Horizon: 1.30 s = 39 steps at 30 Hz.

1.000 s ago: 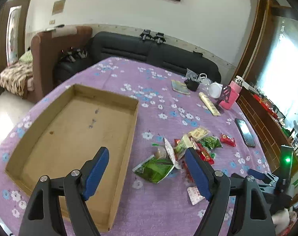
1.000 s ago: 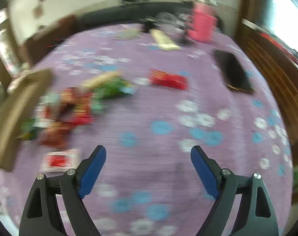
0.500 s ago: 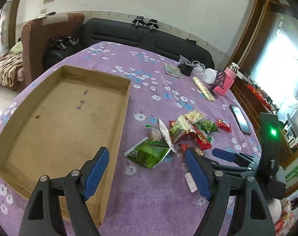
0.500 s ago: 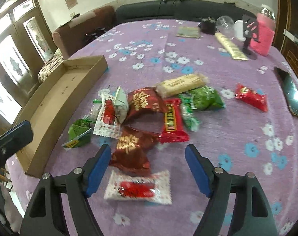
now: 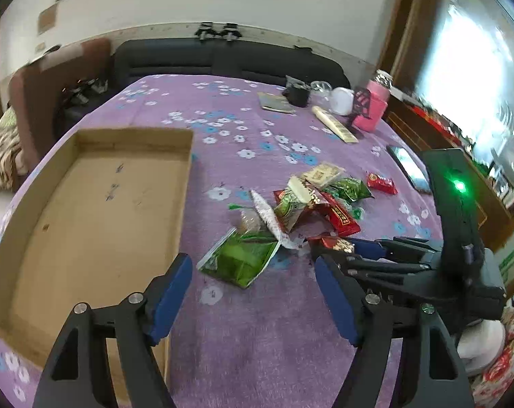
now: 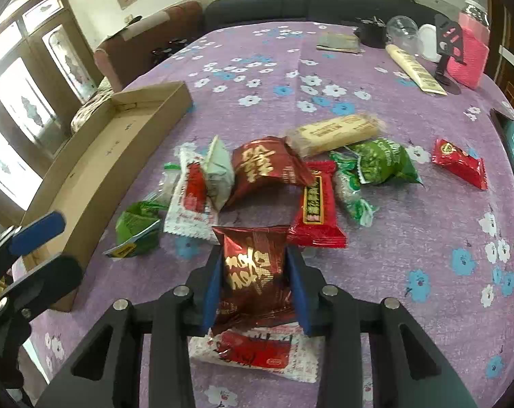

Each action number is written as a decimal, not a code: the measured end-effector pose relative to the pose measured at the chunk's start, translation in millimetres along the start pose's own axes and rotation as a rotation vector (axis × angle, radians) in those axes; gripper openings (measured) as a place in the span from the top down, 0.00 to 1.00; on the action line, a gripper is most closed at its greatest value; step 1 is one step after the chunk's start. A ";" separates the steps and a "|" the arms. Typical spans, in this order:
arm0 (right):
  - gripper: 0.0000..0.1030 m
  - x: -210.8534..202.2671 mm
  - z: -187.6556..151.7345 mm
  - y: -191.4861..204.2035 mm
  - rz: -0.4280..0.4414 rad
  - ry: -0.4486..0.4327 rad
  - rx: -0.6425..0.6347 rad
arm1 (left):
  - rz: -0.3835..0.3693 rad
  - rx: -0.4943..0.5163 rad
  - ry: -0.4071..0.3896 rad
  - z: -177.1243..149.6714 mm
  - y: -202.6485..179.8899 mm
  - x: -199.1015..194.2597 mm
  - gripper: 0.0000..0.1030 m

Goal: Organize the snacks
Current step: 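Grasp the dark red foil snack with the right tool while the left grasps a green packet, then carry both snacks over the cardboard tray and open both tools to drop them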

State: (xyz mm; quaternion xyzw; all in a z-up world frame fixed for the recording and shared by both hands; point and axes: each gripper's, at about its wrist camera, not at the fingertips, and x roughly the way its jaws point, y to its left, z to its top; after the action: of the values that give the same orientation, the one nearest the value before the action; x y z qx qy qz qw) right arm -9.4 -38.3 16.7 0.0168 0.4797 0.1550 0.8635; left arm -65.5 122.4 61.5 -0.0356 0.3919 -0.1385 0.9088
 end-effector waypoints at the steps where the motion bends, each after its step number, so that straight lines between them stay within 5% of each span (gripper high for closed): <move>1: 0.67 -0.9 -1.4 -0.9 0.003 -0.004 0.003 | 0.002 0.017 0.007 2.4 -1.3 3.3 0.26; 13: 0.67 -4.2 -5.2 -21.7 0.099 -0.024 0.082 | 0.088 0.187 0.179 11.9 -15.2 70.9 0.38; 15: 0.67 -4.7 -5.7 -23.3 0.112 -0.026 0.090 | 0.091 0.181 0.188 11.3 -11.7 77.1 0.56; 21: 0.68 -6.2 -6.6 -27.4 0.141 -0.037 0.114 | 0.054 0.109 0.131 14.5 -2.6 64.7 0.64; 34: 0.68 -40.7 -5.1 -7.3 0.173 -0.102 0.091 | -0.054 -0.054 0.004 13.9 20.0 -5.8 0.64; 39: 0.68 -49.9 -1.4 26.7 0.199 -0.109 0.032 | 0.010 -0.113 -0.053 9.0 53.2 -36.4 0.64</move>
State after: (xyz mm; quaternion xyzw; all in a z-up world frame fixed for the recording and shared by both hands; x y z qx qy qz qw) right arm -41.8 -27.2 61.7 0.0866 0.4306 0.2309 0.8682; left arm -70.9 183.2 84.1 -0.0885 0.3752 -0.1107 0.9161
